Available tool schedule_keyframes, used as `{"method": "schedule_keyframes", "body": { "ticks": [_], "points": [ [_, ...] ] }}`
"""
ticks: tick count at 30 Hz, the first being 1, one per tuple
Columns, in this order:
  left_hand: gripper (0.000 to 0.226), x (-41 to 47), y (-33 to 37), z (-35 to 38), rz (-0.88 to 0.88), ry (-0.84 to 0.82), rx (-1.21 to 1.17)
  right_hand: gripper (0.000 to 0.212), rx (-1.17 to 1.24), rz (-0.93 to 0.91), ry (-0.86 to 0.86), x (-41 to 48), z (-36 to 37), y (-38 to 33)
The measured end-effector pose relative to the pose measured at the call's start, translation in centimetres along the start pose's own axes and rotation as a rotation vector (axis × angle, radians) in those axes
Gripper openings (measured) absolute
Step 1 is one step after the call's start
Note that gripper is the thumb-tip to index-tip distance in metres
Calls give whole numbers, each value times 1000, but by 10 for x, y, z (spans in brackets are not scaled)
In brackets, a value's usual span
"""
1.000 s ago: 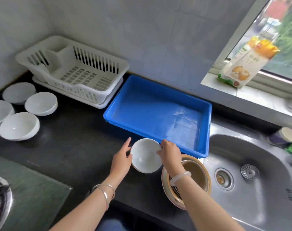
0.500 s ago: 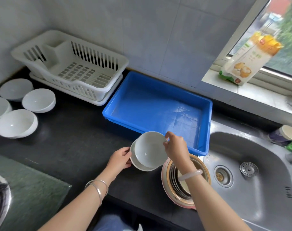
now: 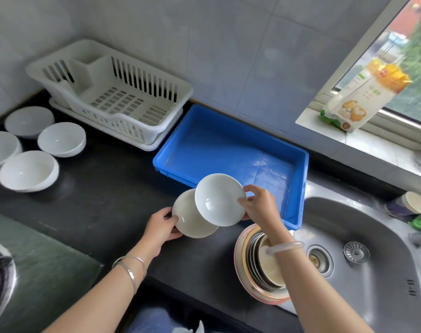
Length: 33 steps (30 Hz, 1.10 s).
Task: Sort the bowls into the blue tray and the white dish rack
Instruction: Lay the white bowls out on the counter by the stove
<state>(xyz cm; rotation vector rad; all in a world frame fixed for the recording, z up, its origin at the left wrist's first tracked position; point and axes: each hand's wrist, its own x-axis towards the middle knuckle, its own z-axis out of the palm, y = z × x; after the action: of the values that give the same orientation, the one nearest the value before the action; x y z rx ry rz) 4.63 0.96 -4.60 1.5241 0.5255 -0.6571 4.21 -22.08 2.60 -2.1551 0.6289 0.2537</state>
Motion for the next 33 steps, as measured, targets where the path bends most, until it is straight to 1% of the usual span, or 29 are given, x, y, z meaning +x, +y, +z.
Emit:
{"method": "schedule_keyframes", "body": {
  "ticks": [3,7,11,15,19,22,25,31,33],
  "points": [
    [39,-3,8,-29,27,103,-64,18,68,-26,-14,9,10,-18],
    [40,-7,12,-70,44,265,-220,17,89,-86,-63,25,37,-49],
    [41,-10,5,-115,50,415,-350,19,111,-116,-144,39,80,-82],
    [42,-15,-3,-158,47,528,-476,20,181,-111,-255,47,132,-116],
    [40,-17,-8,-189,46,636,-606,19,210,-91,-312,52,184,-145],
    [39,-14,-9,-205,43,676,-660,17,202,-80,-307,57,215,-164],
    [38,-9,-6,-215,47,684,-681,19,240,-18,-307,64,238,-176],
    [36,3,-1,-221,33,661,-744,26,219,85,-279,78,260,-176],
    [36,7,0,-221,25,653,-768,25,219,112,-267,82,263,-174]
  ]
}}
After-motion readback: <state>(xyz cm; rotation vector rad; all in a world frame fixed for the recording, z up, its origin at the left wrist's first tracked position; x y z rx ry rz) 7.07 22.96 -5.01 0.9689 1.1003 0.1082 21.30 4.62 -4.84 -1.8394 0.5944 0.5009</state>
